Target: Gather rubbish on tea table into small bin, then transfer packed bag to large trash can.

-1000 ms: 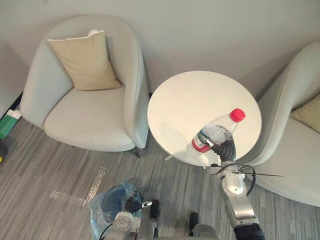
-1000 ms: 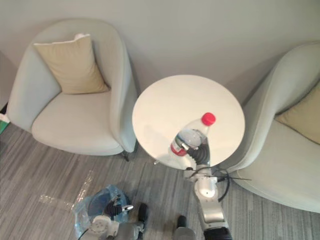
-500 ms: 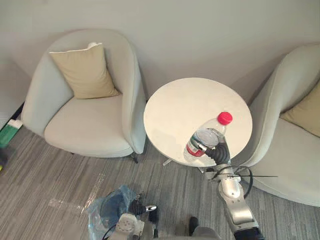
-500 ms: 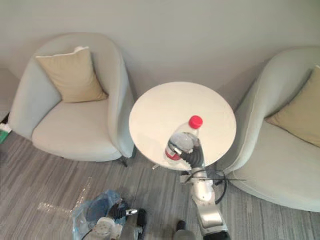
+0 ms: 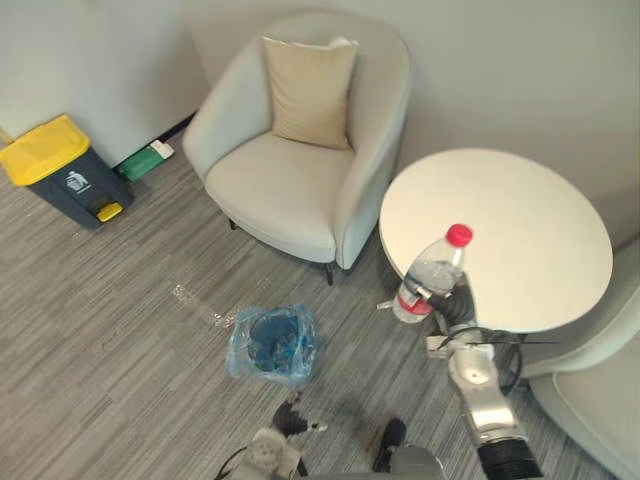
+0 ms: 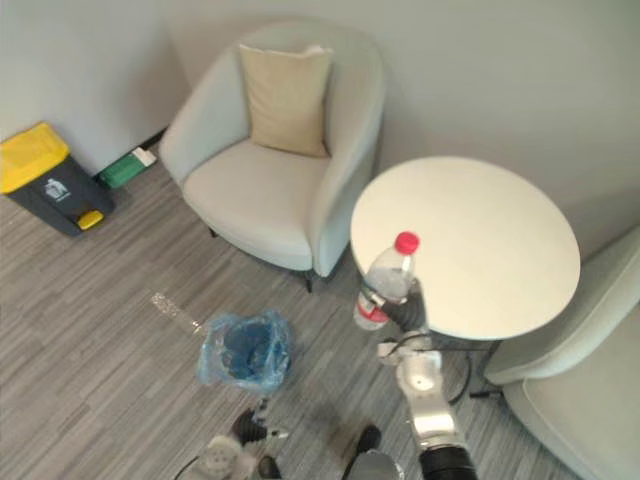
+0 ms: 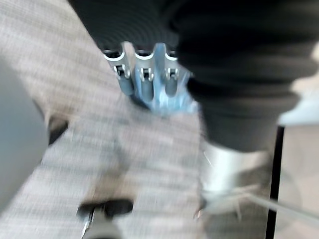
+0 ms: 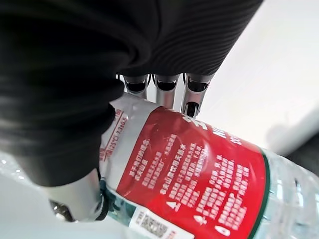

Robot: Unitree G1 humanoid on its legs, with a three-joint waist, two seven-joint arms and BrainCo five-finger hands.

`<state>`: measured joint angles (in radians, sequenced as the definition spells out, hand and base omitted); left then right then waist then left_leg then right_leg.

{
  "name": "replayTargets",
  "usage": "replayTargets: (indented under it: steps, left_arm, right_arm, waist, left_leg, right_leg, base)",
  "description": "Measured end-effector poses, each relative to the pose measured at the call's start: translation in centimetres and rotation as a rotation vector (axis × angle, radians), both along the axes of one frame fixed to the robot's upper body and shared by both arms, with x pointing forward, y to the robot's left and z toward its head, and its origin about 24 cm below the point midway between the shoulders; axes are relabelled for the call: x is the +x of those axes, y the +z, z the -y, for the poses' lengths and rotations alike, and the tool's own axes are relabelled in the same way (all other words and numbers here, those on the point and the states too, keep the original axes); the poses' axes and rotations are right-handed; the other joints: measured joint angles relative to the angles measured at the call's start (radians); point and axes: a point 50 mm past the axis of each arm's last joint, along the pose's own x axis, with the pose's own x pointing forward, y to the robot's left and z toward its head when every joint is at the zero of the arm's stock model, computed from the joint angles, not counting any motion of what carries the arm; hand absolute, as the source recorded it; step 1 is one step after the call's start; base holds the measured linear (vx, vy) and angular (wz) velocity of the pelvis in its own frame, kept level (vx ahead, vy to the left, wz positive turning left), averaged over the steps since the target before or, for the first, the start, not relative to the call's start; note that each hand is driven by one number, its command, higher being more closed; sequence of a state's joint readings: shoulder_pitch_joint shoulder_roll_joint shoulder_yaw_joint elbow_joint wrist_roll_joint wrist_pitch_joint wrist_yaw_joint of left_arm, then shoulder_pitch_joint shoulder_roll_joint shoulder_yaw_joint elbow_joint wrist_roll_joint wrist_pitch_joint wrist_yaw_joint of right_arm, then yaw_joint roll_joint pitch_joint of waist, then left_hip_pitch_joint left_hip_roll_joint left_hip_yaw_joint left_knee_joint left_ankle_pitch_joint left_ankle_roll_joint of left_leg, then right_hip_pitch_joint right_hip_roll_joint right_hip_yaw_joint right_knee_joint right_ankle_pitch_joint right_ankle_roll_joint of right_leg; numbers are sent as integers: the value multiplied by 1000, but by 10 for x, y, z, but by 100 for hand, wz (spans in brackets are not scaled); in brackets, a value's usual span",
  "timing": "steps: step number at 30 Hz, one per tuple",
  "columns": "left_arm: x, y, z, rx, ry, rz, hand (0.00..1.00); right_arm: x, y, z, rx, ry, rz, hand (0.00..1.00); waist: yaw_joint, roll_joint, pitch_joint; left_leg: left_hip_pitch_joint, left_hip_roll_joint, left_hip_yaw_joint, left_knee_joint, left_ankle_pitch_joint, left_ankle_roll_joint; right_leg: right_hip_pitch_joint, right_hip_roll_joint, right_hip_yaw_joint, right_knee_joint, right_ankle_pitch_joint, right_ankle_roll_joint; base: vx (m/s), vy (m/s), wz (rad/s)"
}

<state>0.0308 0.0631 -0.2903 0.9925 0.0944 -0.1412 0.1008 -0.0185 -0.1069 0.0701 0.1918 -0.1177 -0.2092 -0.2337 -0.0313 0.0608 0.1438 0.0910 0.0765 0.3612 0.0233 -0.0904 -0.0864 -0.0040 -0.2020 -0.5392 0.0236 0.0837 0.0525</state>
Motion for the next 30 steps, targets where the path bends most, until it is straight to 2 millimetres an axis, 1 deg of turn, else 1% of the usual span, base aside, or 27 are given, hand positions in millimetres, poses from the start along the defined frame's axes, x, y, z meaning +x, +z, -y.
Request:
replayTargets:
  steps: [1, 2, 3, 4, 5, 6, 7, 8, 9, 10, 11, 12, 13, 14, 15, 16, 18, 19, 20, 22, 23, 25, 26, 27, 30]
  left_arm:
    - [-2, -1, -1, 4, 2, -4, 0]
    - [-4, -2, -3, 9, 10, -12, 0]
    - [-4, -2, -4, 8, 22, -13, 0]
    - [-4, -2, -5, 8, 25, -15, 0]
    - [-4, -2, -5, 6, 34, -16, 0]
    - [-3, -2, -5, 3, 43, -14, 0]
    - [-4, -2, -6, 4, 44, -18, 0]
    - [-6, -3, -7, 9, 45, -26, 0]
    - [-7, -5, -6, 9, 44, -36, 0]
    - [-7, -4, -6, 8, 44, -35, 0]
    - [-6, -4, -6, 7, 42, -34, 0]
    - [-6, -4, -6, 8, 42, -33, 0]
    - [-6, -4, -6, 9, 43, -33, 0]
    - [-5, -4, -8, 10, 48, -32, 0]
    - [-4, -3, -10, 8, 74, -25, 0]
    - [0, -1, -12, 4, 94, -8, 0]
    - [4, 1, -13, -1, 107, 12, 0]
    - [6, 3, -14, -6, 125, 27, 0]
    - [6, 3, -14, -8, 129, 27, 0]
    - [5, 3, -14, -7, 126, 22, 0]
    - [5, 3, -14, -7, 125, 23, 0]
    - [4, 2, -15, -4, 126, 20, 0]
    - [3, 2, -15, 0, 124, 15, 0]
    - [2, 1, -16, 2, 124, 9, 0]
    - [0, 0, -18, 7, 125, 0, 0]
  right_arm:
    - [0, -1, 0, -1, 0, -3, 100]
    - [-1, -3, 1, -1, -5, -14, 100]
    - [-4, -9, 7, 0, -25, -39, 100]
    - [-6, -10, 9, -1, -33, -47, 100]
    - [-11, -15, 15, -12, -46, -71, 100]
    - [-15, -19, 16, -14, -41, -93, 100]
    - [-15, -19, 16, -14, -40, -96, 100]
    - [-16, -20, 17, -13, -42, -100, 100]
    - [-21, -24, 21, -4, -59, -118, 100]
    - [-24, -26, 23, -3, -66, -125, 100]
    - [-31, -31, 29, -5, -85, -150, 100]
    - [-37, -35, 36, -2, -107, -170, 100]
    - [-39, -36, 37, 2, -113, -176, 100]
    - [-42, -38, 40, 13, -125, -189, 100]
    - [-43, -38, 43, 26, -134, -188, 100]
    - [-43, -34, 42, 26, -131, -169, 100]
    - [-41, -27, 41, 26, -123, -138, 100]
    - [-35, -19, 38, 27, -108, -96, 100]
    - [-32, -16, 38, 27, -106, -84, 100]
    - [-24, -9, 39, 28, -111, -50, 100]
    - [-24, -9, 39, 28, -112, -51, 100]
    - [-25, -16, 40, 28, -119, -83, 100]
    - [-27, -23, 40, 29, -122, -118, 100]
    - [-30, -30, 40, 29, -123, -149, 100]
    - [-37, -39, 39, 25, -115, -191, 100]
  waist:
    - [0, 1, 1]
    - [-3, 2, 1]
    - [-19, 0, 8]
    - [-24, -4, 13]
    - [-30, -10, 16]
    - [-24, -16, 20]
    - [-24, -16, 19]
    - [-39, -12, 18]
    - [-57, -15, 18]
    - [-61, -17, 19]
    - [-67, -26, 16]
    - [-67, -32, 13]
    - [-68, -32, 13]
    - [-69, -35, 11]
    - [-66, -37, 11]
    - [-49, -40, 12]
    - [-24, -45, 10]
    - [1, -51, 9]
    - [3, -50, 8]
    - [3, -48, 7]
    - [4, -48, 7]
    - [4, -48, 7]
    - [4, -48, 7]
    - [5, -48, 6]
    - [4, -48, 7]
  left_leg:
    - [-2, -5, -6, -10, 4, 6]
    - [-10, -13, -26, -21, 12, 18]
    - [-24, -20, -78, -20, 12, 26]
    - [-21, -25, -95, -21, 12, 27]
    - [-21, -35, -126, -30, 18, 32]
    - [-22, -39, -142, -54, 28, 36]
    - [-24, -41, -152, -58, 30, 35]
    - [-39, -49, -198, -57, 34, 36]
    - [-59, -53, -253, -55, 48, 32]
    - [-62, -56, -272, -55, 52, 36]
    - [-73, -68, -327, -54, 60, 40]
    - [-87, -73, -375, -41, 72, 31]
    - [-95, -73, -382, -27, 72, 31]
    - [-124, -77, -401, 21, 68, 29]
    - [-155, -75, -388, 113, 41, 31]
    - [-187, -64, -343, 211, 7, 37]
    - [-210, -53, -302, 276, -5, 38]
    - [-214, -44, -265, 298, -5, 38]
    - [-213, -43, -260, 291, -5, 38]
    - [-185, -39, -263, 216, -2, 35]
    - [-184, -39, -263, 213, -2, 35]
    - [-156, -34, -260, 161, 5, 26]
    - [-133, -35, -258, 125, 19, 26]
    - [-107, -36, -256, 74, 46, 25]
    - [-55, -36, -243, -29, 90, 27]
  right_leg:
    - [-8, -5, 2, 10, -3, 1]
    - [-34, -3, 60, 46, -44, 10]
    - [-67, 33, 223, 96, -105, 6]
    - [-73, 47, 279, 108, -115, 6]
    - [-84, 69, 364, 144, -148, 11]
    - [-95, 82, 406, 170, -178, 21]
    - [-98, 85, 415, 177, -186, 25]
    - [-102, 96, 434, 193, -210, 32]
    - [-101, 109, 456, 208, -246, 41]
    - [-100, 113, 464, 215, -254, 39]
    - [-99, 114, 466, 238, -277, 22]
    - [-88, 105, 437, 258, -283, 6]
    - [-78, 102, 420, 257, -280, 2]
    - [-48, 95, 393, 246, -275, 0]
    - [-7, 93, 384, 225, -265, 1]
    - [30, 101, 382, 201, -266, 0]
    - [57, 106, 384, 175, -265, -2]
    - [76, 107, 386, 150, -258, -9]
    - [77, 108, 386, 148, -258, -9]
    - [73, 120, 386, 130, -258, -10]
    - [73, 121, 386, 129, -258, -10]
    - [74, 129, 389, 126, -253, -15]
    - [76, 131, 395, 126, -248, -15]
    - [75, 132, 402, 126, -238, -15]
    - [72, 139, 417, 126, -231, -15]
  base:
    - [-143, 68, 19]
    - [-139, -6, 66]
    - [-116, -31, 81]
    - [-79, -70, 102]
    - [-32, -53, 59]
    - [-26, -51, 48]
    - [10, -50, 46]
    - [68, -64, 88]
    - [85, -73, 99]
    - [126, -93, 122]
    - [172, -99, 133]
    - [182, -98, 133]
    - [186, -73, 131]
    - [193, 0, 123]
    - [190, 25, 134]
    - [134, 35, 87]
    - [50, -13, 19]
    - [42, -30, -5]
    - [40, -46, -7]
    - [11, -42, 4]
    - [8, -34, 6]
    - [-8, -20, -6]
    - [-24, -14, -15]
    - [-29, -10, -15]
    - [-61, 2, -13]
